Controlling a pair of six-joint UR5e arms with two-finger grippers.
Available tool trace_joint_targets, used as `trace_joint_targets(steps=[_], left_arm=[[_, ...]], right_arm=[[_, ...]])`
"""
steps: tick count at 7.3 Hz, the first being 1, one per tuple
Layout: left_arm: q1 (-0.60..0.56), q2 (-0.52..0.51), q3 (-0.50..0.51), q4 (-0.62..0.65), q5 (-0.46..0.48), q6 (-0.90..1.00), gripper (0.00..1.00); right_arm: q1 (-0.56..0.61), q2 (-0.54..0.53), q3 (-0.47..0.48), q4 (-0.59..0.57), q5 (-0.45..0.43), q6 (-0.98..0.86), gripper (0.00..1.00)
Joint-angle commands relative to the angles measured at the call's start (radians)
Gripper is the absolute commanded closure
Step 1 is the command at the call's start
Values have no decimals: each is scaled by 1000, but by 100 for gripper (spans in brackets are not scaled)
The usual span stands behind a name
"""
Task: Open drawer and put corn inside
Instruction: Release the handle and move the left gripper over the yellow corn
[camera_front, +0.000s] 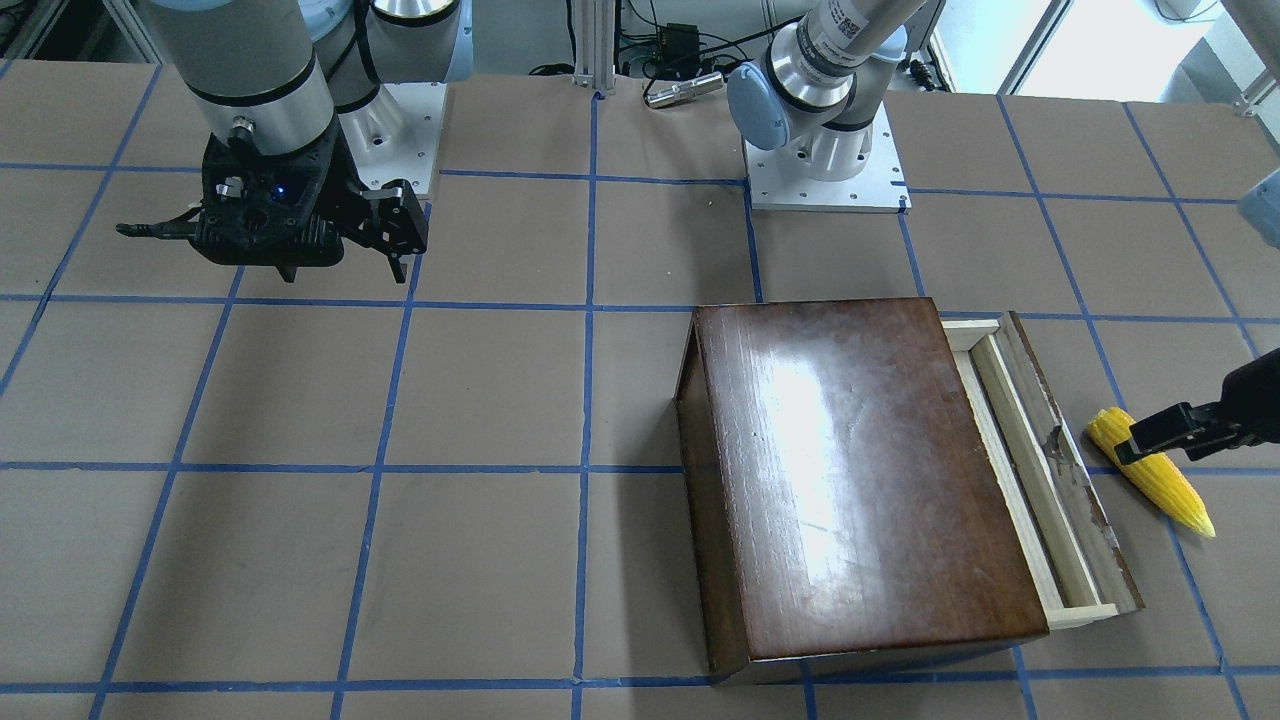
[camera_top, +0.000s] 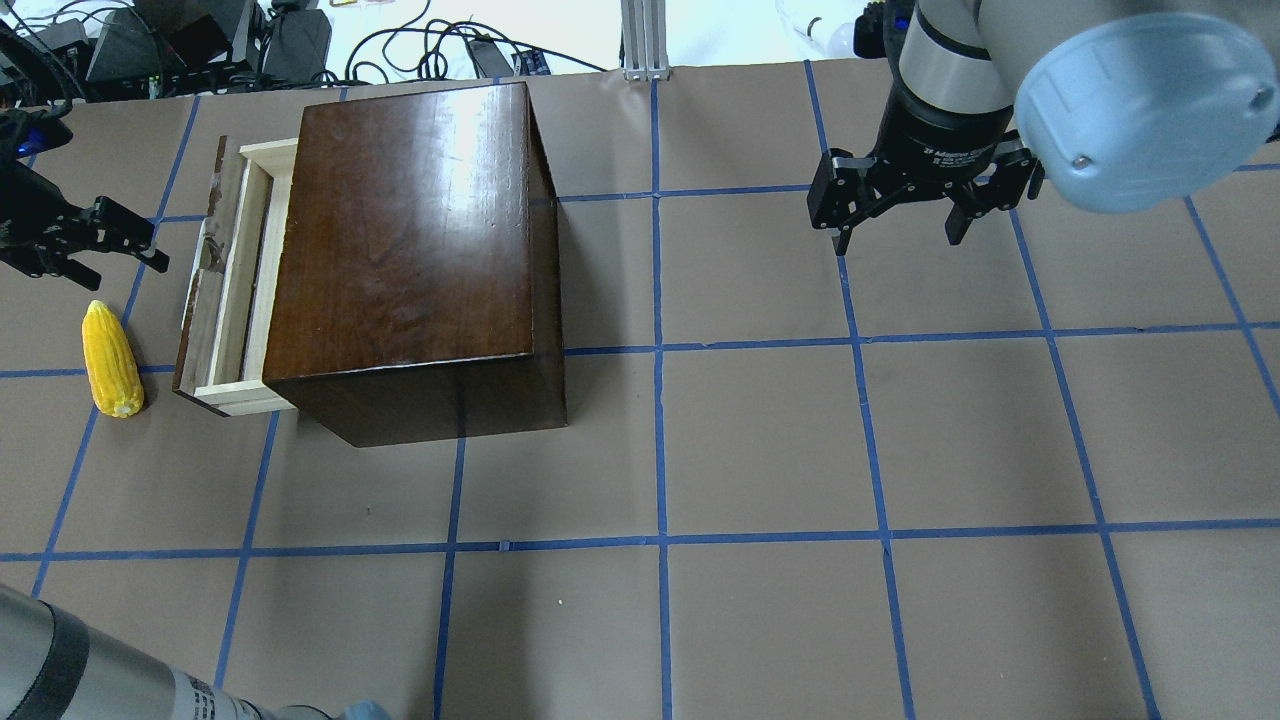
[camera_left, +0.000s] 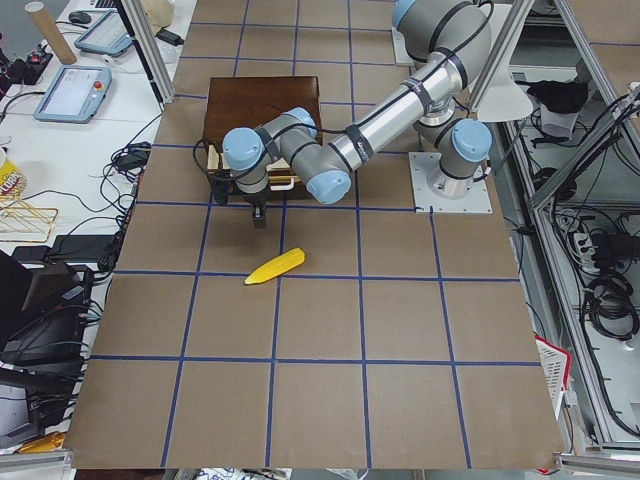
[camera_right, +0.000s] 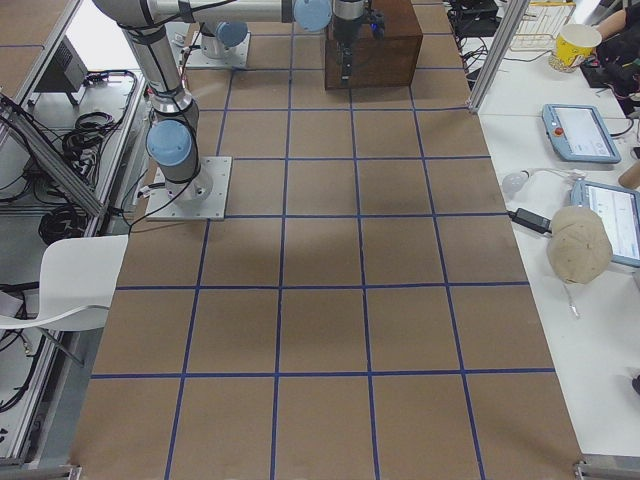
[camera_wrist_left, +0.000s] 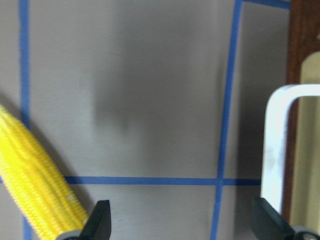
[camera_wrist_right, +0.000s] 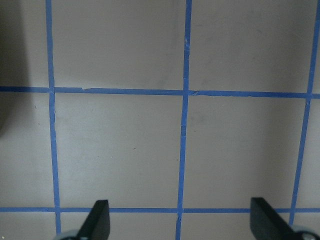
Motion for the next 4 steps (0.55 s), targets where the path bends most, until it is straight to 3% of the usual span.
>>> trace_joint_targets(steps=[1, 4], left_arm=[[13, -46, -6, 115, 113, 7, 0], [100, -138, -9, 168, 118, 80, 0]], right_arm=[[0, 0, 0, 0, 0, 0, 0], [0, 0, 0, 0, 0, 0, 0]])
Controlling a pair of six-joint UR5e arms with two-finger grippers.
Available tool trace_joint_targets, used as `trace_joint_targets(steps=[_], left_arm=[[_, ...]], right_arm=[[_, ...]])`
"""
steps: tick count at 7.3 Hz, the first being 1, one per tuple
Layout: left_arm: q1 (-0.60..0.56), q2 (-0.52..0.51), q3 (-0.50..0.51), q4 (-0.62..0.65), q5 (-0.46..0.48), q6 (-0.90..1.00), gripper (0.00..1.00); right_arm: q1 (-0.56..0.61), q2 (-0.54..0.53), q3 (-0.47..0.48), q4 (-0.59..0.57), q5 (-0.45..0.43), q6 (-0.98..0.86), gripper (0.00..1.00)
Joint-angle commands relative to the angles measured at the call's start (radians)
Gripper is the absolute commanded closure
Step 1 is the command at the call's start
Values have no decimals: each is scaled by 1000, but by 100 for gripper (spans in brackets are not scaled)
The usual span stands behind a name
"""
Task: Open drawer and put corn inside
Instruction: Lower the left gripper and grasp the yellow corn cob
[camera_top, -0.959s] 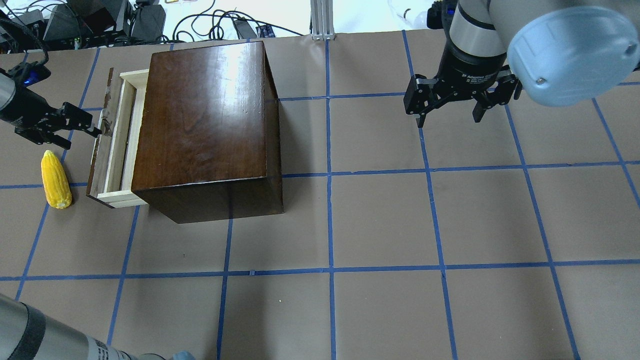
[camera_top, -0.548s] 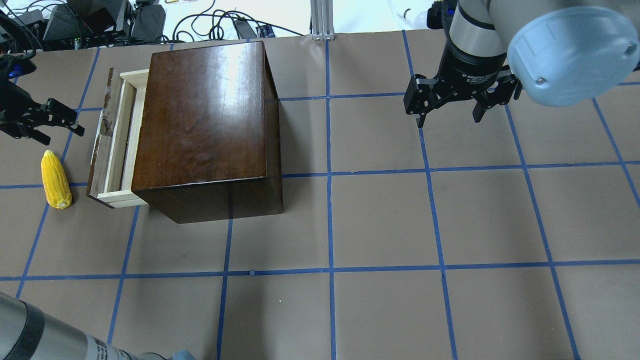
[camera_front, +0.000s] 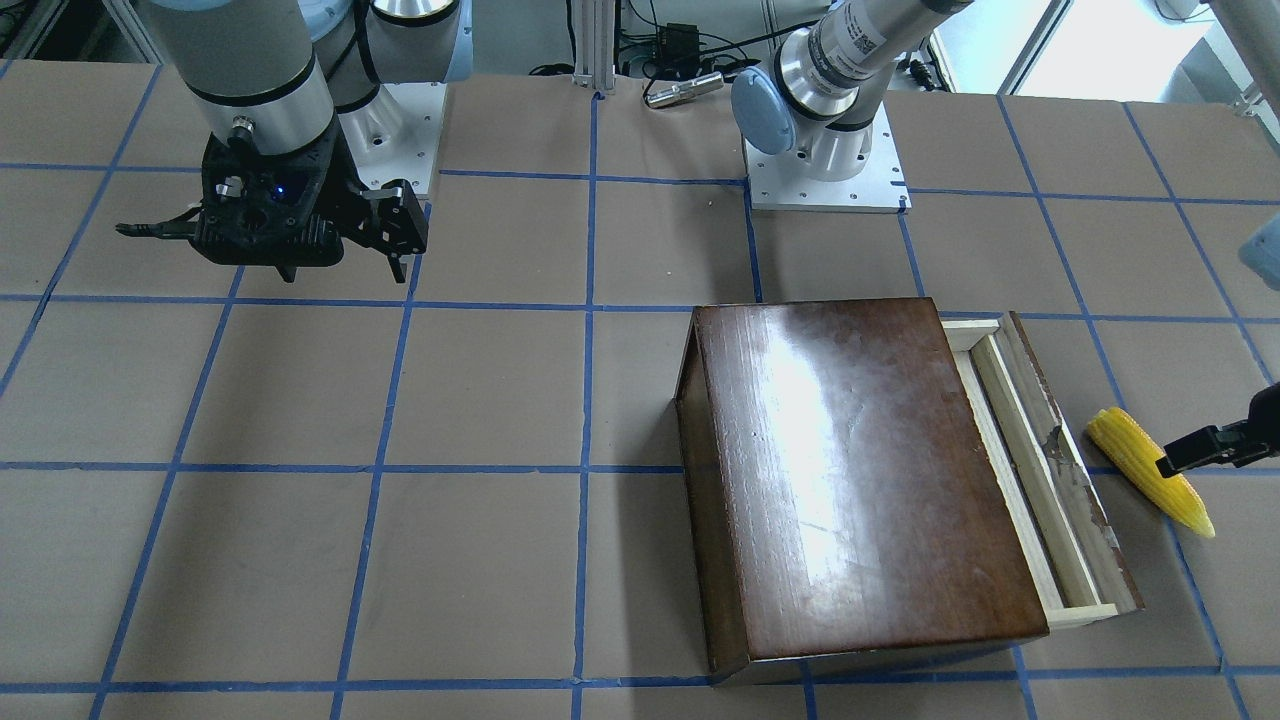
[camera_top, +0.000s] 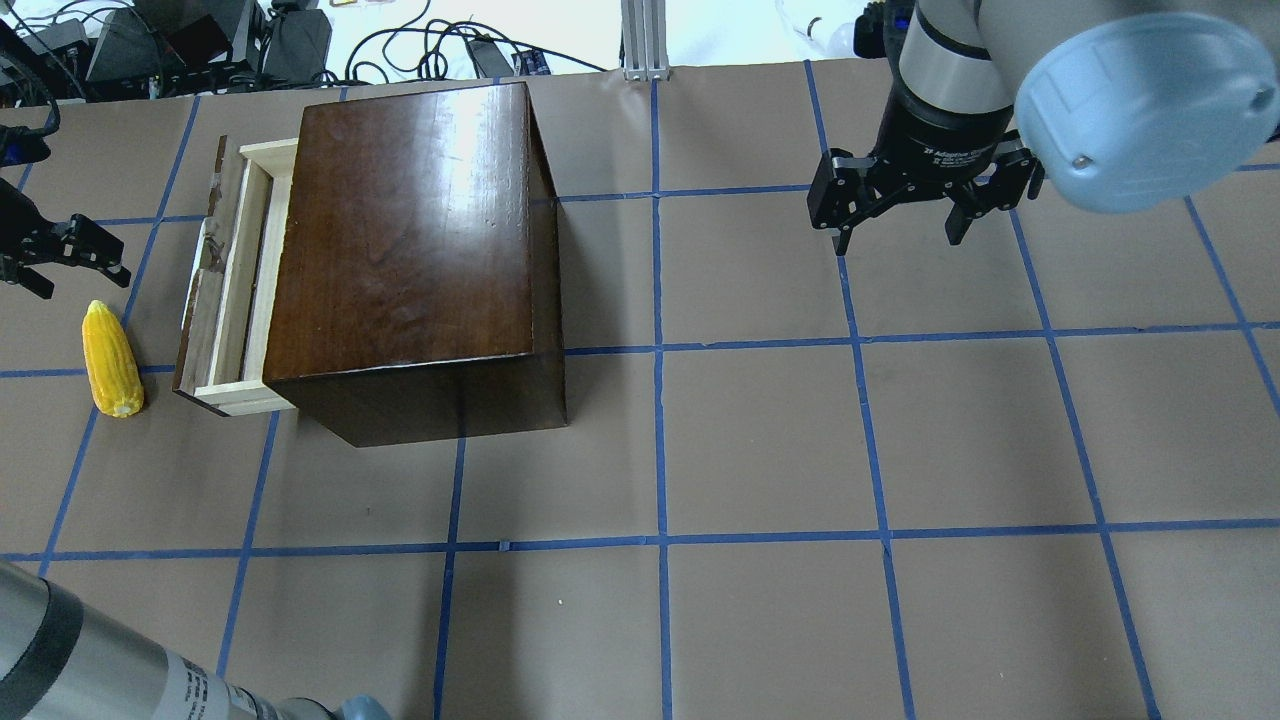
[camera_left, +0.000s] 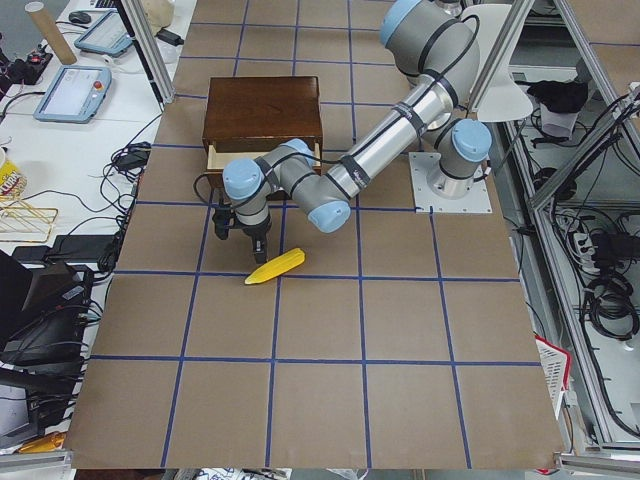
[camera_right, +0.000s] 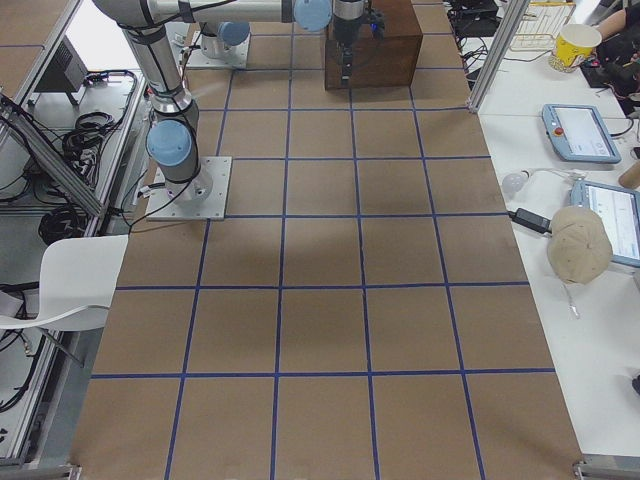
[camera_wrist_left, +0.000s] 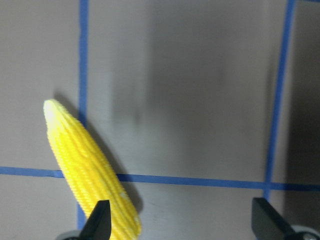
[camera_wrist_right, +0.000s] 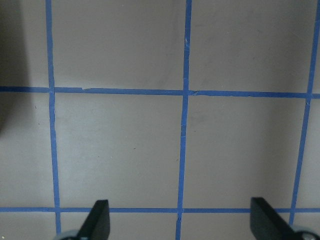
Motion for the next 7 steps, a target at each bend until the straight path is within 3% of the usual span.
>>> trace_joint_targets(steps=[1, 7], left_arm=[[26, -46, -6, 13, 5, 36, 0], [26, -75, -60, 67, 5, 37, 0]], right_arm=[[0, 0, 0, 0, 0, 0, 0], [0, 0, 0, 0, 0, 0, 0]])
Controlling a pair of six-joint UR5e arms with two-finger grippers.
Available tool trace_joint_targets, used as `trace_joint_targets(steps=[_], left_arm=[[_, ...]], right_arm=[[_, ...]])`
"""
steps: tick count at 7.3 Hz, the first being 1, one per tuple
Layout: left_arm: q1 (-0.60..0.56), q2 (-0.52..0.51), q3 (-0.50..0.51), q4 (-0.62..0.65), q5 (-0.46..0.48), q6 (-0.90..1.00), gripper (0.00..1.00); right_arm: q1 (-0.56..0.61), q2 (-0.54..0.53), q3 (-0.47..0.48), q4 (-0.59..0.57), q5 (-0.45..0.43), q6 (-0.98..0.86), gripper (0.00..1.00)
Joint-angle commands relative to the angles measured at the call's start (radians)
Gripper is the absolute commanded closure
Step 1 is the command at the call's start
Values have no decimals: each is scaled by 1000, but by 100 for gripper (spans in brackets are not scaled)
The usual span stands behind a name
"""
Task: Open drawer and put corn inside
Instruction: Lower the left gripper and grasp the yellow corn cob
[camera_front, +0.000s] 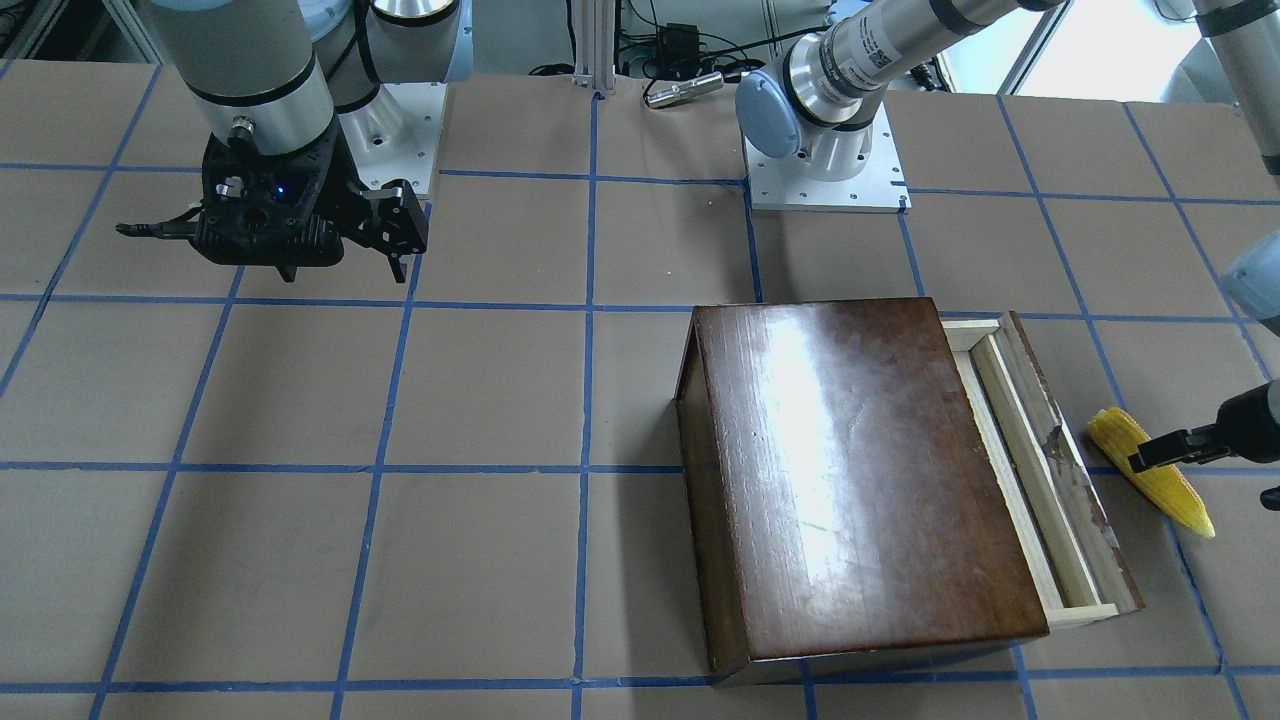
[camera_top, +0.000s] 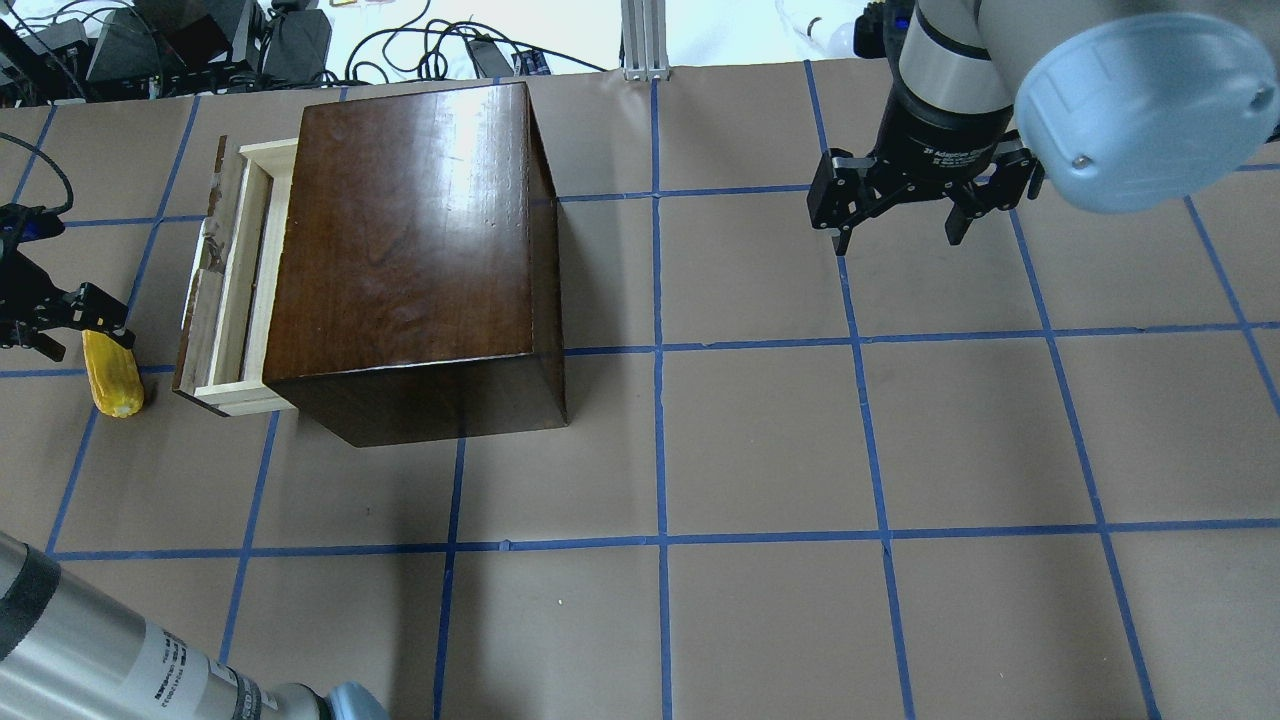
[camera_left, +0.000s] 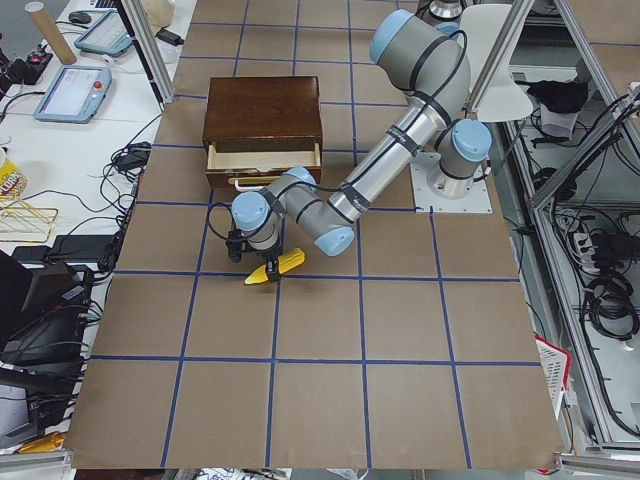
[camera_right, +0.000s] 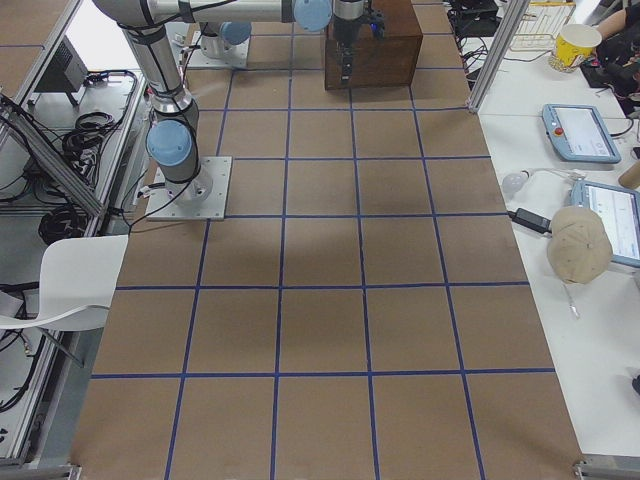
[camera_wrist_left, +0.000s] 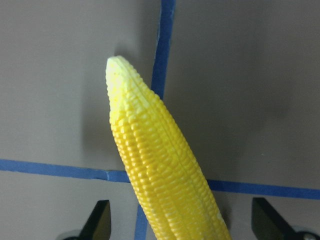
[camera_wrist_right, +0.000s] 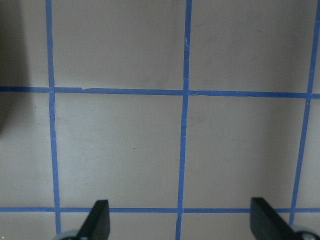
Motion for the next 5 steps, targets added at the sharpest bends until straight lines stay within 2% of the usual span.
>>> trace_joint_targets(steps=[1, 2, 3, 4, 5], left_arm=[[1, -16, -13, 54, 0, 9, 0], [-1, -22, -14, 68, 0, 9, 12], [1, -22, -15, 68, 2, 7, 35], [-1, -22, -15, 68, -2, 9, 72], [-1, -22, -15, 68, -5, 9, 85]], right_arm=[[0, 0, 0, 0, 0, 0, 0], [0, 0, 0, 0, 0, 0, 0], [0, 0, 0, 0, 0, 0, 0], [0, 0, 0, 0, 0, 0, 0], [0, 0, 0, 0, 0, 0, 0]])
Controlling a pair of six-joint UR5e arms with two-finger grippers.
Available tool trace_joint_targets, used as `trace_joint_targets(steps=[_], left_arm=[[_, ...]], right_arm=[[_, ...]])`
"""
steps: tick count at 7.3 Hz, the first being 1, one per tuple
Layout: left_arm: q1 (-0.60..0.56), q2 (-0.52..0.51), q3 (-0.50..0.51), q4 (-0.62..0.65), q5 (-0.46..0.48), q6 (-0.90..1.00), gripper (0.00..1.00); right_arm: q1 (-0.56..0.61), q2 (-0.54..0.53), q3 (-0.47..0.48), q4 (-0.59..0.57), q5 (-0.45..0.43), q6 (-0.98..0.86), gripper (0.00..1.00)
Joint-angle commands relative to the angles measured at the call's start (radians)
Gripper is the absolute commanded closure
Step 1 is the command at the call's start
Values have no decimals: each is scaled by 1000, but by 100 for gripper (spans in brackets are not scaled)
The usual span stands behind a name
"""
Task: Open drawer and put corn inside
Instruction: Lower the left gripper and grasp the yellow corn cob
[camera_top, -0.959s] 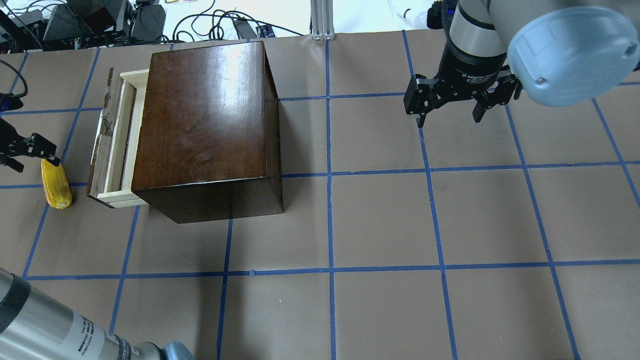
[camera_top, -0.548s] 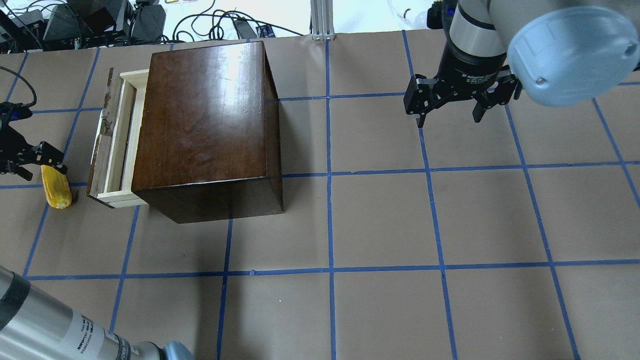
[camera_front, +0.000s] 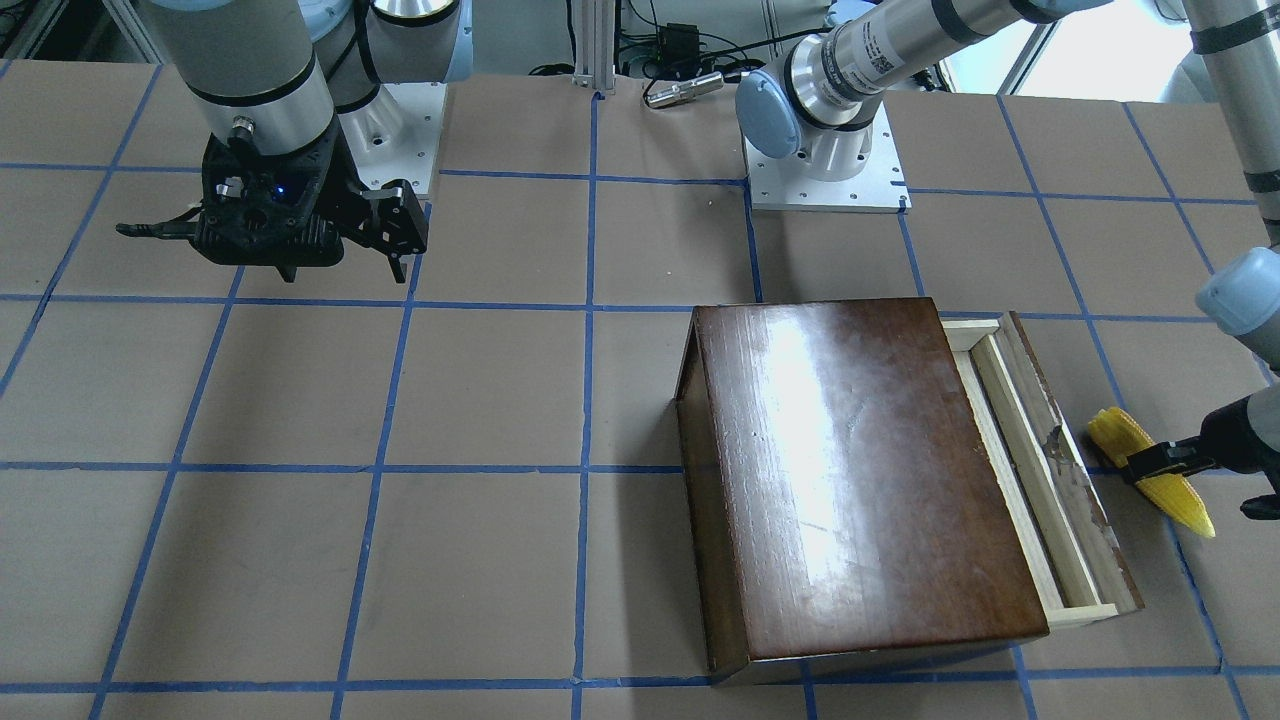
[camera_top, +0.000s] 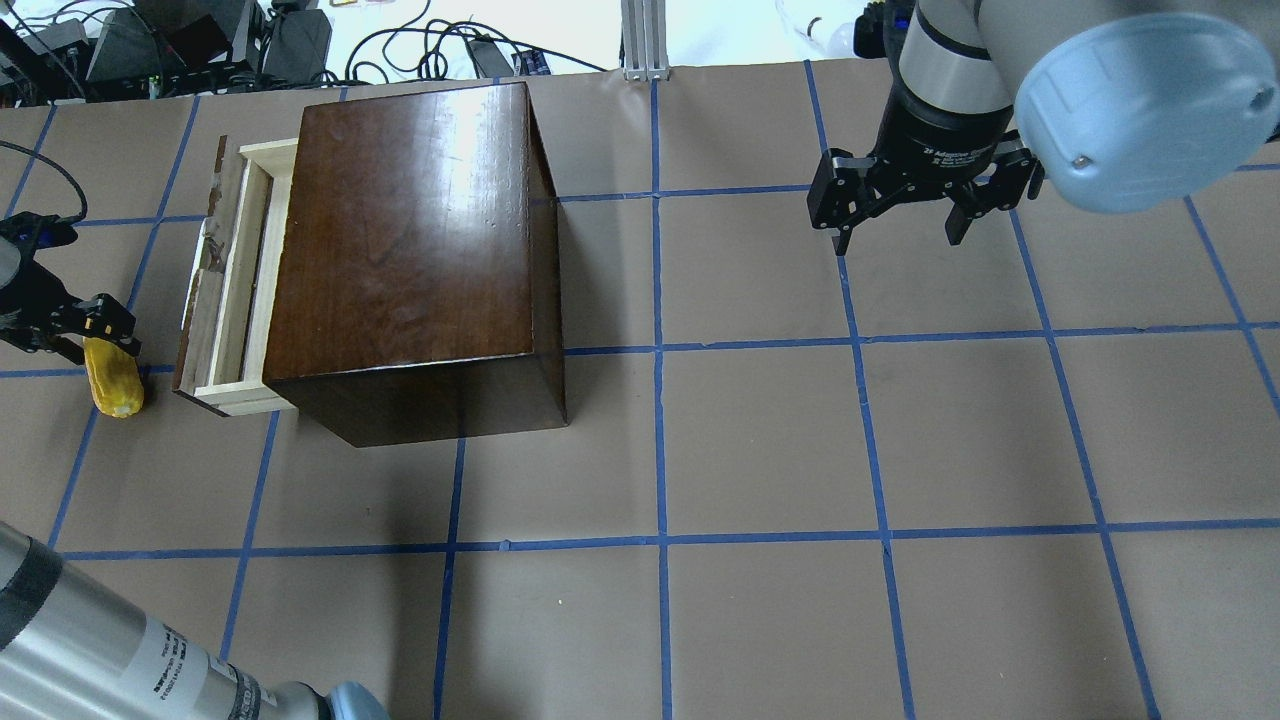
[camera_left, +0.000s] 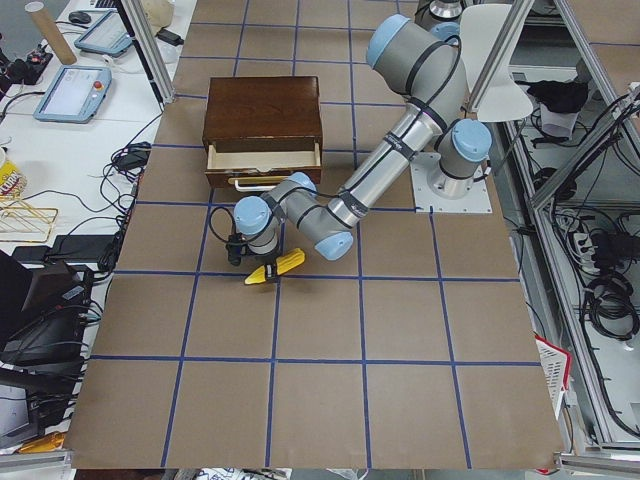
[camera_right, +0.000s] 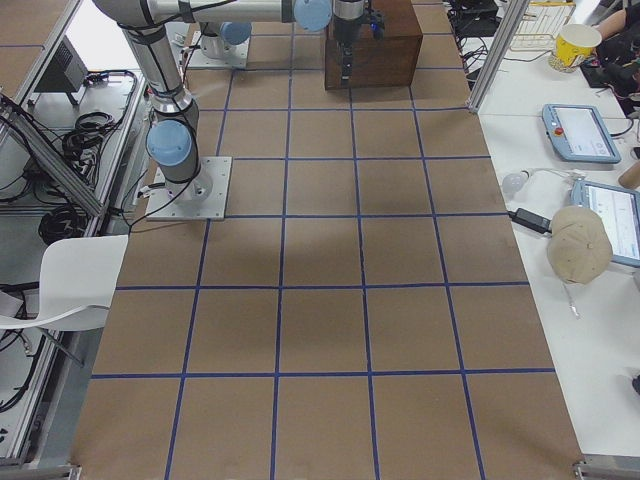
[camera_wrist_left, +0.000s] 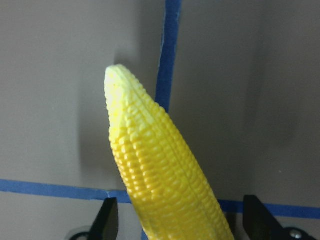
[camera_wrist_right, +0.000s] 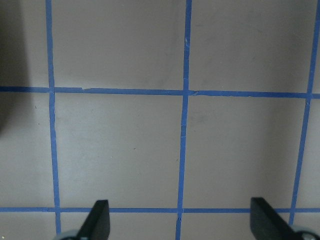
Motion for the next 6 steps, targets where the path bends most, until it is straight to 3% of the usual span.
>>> trace_joint_targets(steps=[1, 3, 6], left_arm=[[-1, -1, 1, 1, -6, 0, 88], [-1, 4, 1, 1, -9, 0, 100], [-8, 56, 29, -10, -3, -1, 100]], right_arm=[[0, 0, 0, 0, 0, 0, 0], [0, 0, 0, 0, 0, 0, 0], [0, 0, 0, 0, 0, 0, 0]])
